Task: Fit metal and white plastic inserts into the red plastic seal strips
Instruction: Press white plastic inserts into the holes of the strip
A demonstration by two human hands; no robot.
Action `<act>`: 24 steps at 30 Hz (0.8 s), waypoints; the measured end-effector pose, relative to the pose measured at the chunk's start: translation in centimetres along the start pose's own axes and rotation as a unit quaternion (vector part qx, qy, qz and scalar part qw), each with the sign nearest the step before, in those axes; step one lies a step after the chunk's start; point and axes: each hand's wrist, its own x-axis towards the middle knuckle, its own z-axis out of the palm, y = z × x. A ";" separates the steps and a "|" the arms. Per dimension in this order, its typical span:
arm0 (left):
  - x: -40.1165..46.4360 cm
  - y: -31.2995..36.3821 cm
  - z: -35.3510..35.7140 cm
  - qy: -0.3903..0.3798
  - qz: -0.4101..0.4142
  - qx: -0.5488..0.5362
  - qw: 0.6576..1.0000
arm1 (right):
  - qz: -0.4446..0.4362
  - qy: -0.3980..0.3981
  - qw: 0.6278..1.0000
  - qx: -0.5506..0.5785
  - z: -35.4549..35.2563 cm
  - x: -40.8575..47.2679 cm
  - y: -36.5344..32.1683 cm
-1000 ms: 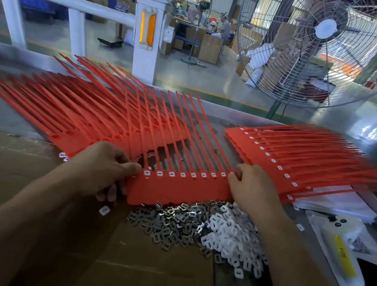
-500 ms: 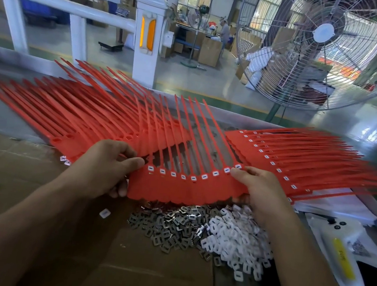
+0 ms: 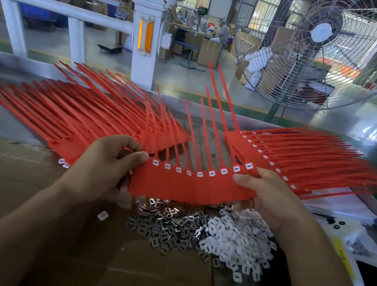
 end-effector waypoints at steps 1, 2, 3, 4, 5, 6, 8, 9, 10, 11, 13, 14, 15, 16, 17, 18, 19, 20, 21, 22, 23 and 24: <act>0.0 0.1 0.1 0.002 0.008 -0.006 1.000 | -0.001 0.017 1.000 0.013 -0.1 0.0 -0.1; -0.1 0.2 0.2 0.001 0.020 -0.015 1.000 | -0.002 0.033 0.999 0.018 -0.2 0.0 -0.1; -0.2 0.4 0.3 -0.001 0.036 -0.024 0.999 | -0.005 0.044 0.999 0.017 -0.3 -0.1 -0.2; -0.3 0.6 0.4 -0.005 0.051 -0.035 0.998 | -0.008 0.050 0.999 0.013 -0.4 -0.1 -0.3; -0.4 0.7 0.5 -0.009 0.064 -0.044 0.997 | -0.011 0.053 0.999 0.008 -0.5 -0.2 -0.4; -0.5 0.9 0.6 -0.014 0.074 -0.051 0.996 | -0.013 0.054 0.998 0.004 -0.6 -0.2 -0.4; -0.6 1.0 0.8 -0.025 0.085 -0.063 0.994 | -0.018 0.051 0.999 -0.002 -0.6 -0.4 -0.4; -0.6 1.0 0.9 -0.027 0.088 -0.066 0.994 | -0.021 0.050 0.999 -0.002 -0.6 -0.4 -0.3; -0.6 1.0 1.0 -0.027 0.087 -0.067 0.994 | -0.023 0.051 0.998 0.001 -0.5 -0.4 -0.3; -0.6 1.0 1.1 -0.023 0.083 -0.065 0.994 | -0.023 0.054 0.998 0.005 -0.6 -0.4 -0.2; -0.6 0.9 1.1 -0.011 0.074 -0.049 0.996 | -0.021 0.060 0.998 0.014 -0.6 -0.4 -0.1; -0.5 0.8 1.2 -0.003 0.070 -0.041 0.997 | -0.020 0.061 0.998 0.018 -0.5 -0.4 -0.1; -0.4 0.8 1.2 0.006 0.062 -0.041 0.997 | -0.020 0.061 0.998 0.020 -0.5 -0.3 0.0; -0.4 0.7 1.3 0.013 0.049 -0.051 0.997 | -0.023 0.063 0.998 0.020 -0.4 -0.2 0.0; -0.3 0.6 1.4 0.015 0.027 -0.074 0.997 | -0.028 0.067 0.997 0.019 -0.3 -0.2 0.1; -0.3 0.5 1.5 0.007 -0.001 -0.109 0.994 | -0.034 0.073 0.997 0.018 -0.2 -0.1 0.1; -0.4 0.4 1.5 -0.011 -0.032 -0.150 0.988 | -0.042 0.082 0.996 0.017 -0.1 0.0 0.1; -0.4 0.3 1.6 -0.034 -0.054 -0.183 0.981 | -0.050 0.093 0.994 0.016 -0.1 0.0 0.1; -0.4 0.1 1.7 -0.053 -0.063 -0.199 0.976 | -0.059 0.105 0.993 0.015 -0.1 0.0 0.1; -0.4 0.0 1.8 -0.064 -0.060 -0.206 0.975 | -0.066 0.119 0.991 0.012 -0.1 0.0 0.1; -0.4 -0.1 1.9 -0.068 -0.052 -0.209 0.974 | -0.072 0.133 0.989 0.006 -0.2 0.1 0.2; -0.4 -0.2 2.0 -0.066 -0.043 -0.206 0.975 | -0.076 0.145 0.986 0.000 -0.2 0.1 0.2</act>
